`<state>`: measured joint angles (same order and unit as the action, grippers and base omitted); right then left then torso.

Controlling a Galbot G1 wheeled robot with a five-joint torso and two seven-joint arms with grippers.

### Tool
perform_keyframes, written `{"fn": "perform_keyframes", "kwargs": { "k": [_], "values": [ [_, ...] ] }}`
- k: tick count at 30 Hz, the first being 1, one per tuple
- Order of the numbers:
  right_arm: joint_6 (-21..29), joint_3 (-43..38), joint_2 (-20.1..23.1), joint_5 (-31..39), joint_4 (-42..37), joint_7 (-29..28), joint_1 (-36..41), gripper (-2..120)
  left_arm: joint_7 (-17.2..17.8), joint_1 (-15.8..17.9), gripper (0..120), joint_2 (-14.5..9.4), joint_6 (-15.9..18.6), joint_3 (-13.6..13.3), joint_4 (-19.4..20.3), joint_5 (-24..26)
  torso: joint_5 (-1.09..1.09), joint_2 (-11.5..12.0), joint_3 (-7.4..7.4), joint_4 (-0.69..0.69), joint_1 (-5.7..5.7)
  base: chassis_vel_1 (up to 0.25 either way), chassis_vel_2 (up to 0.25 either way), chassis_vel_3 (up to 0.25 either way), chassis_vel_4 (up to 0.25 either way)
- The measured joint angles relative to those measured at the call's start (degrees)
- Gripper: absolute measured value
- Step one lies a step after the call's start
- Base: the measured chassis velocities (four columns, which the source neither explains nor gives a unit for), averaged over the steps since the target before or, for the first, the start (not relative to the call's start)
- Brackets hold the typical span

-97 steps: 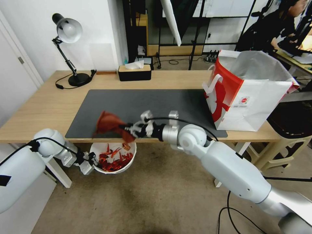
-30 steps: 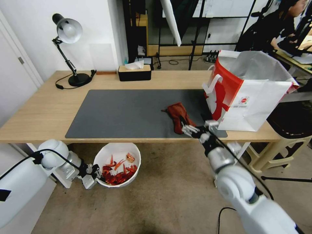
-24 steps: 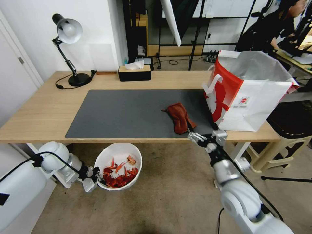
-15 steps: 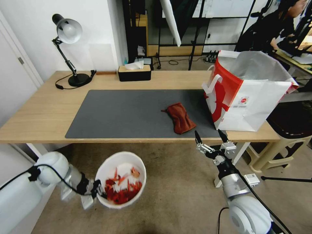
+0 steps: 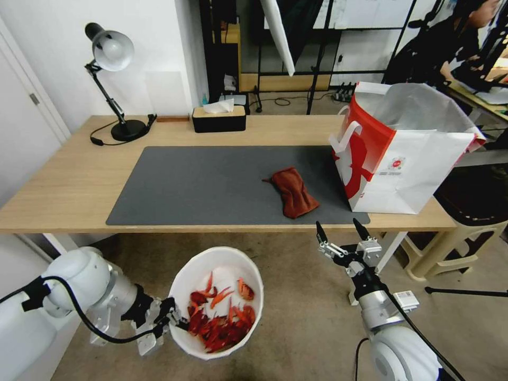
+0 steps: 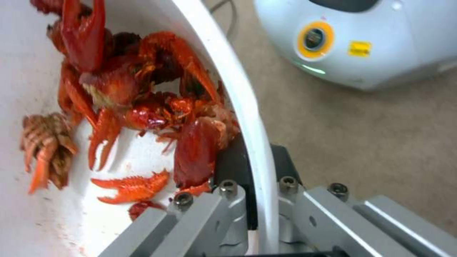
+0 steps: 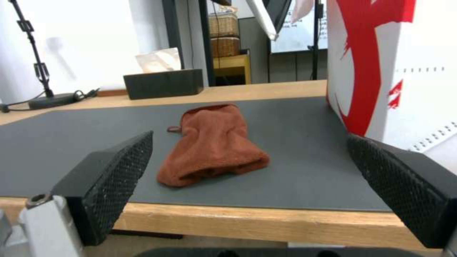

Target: Sweep shrimp from table into container with towel, then put container into takeout bag.

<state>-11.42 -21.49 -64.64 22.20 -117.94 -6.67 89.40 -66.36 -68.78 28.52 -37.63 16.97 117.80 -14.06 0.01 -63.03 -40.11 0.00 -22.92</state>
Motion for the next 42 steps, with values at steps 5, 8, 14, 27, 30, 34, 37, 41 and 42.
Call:
{"fn": "perform_keyframes", "kwargs": {
  "k": [5,8,14,27,30,34,37,41,42],
  "values": [
    [0.0,0.0,0.0,0.0,0.0,0.1,0.0,100,-0.4,2.7,0,-1.4,2.4,1.0,0.9,5.6,-0.01,0.0,0.0,0.02,0.0,0.0,0.0,0.0,0.0],
    [0.0,-0.1,0.0,0.0,0.0,0.2,0.1,100,-0.4,4.9,0,-1.9,3.4,1.1,0.9,8.4,-0.01,0.0,0.0,0.0,0.0,0.0,0.0,0.0,0.0],
    [0.0,0.3,-0.2,-0.2,-0.3,0.3,0.0,100,-0.1,14.8,0,-3.1,7.9,-1.3,-1.2,17.8,-0.01,0.0,0.0,0.02,0.0,0.0,0.0,0.0,0.0],
    [-0.8,0.5,-1.3,-0.2,0.9,1.6,-0.3,100,1.0,26.1,0,0.3,8.2,-6.7,-12.2,19.0,-0.01,0.0,0.0,0.01,0.0,0.0,0.0,0.0,0.0],
    [-0.9,1.1,-1.7,-0.4,1.3,1.7,-0.6,100,1.2,29.7,0,2.6,8.2,-10.1,-15.7,18.2,-0.01,0.0,0.0,0.01,0.0,0.0,0.0,0.0,0.0],
    [-0.9,1.6,-1.8,-0.7,1.4,1.7,-0.8,100,1.8,34.9,0,5.3,8.7,-15.3,-18.5,17.7,-0.01,0.0,-0.01,0.01,0.0,0.0,0.0,0.0,0.0],
    [-0.9,1.7,-2.0,-0.9,1.4,1.8,-0.8,100,2.1,38.7,0,7.3,9.1,-18.0,-20.5,17.6,0.0,0.0,0.0,0.0,0.0,0.0,0.0,0.0,0.0],
    [-0.9,1.7,-2.2,-1.4,1.4,2.0,-0.5,100,2.9,45.8,0,10.8,9.7,-22.7,-24.7,17.4,-0.01,0.0,-0.01,0.0,-0.01,0.0,0.0,0.0,0.0],
    [-0.9,1.7,-2.4,-1.6,1.4,2.0,-0.4,100,3.5,48.9,0,12.2,9.7,-24.3,-26.5,17.2,0.02,0.0,0.0,-0.01,-0.01,0.0,0.0,0.0,0.0]
  ]
}}
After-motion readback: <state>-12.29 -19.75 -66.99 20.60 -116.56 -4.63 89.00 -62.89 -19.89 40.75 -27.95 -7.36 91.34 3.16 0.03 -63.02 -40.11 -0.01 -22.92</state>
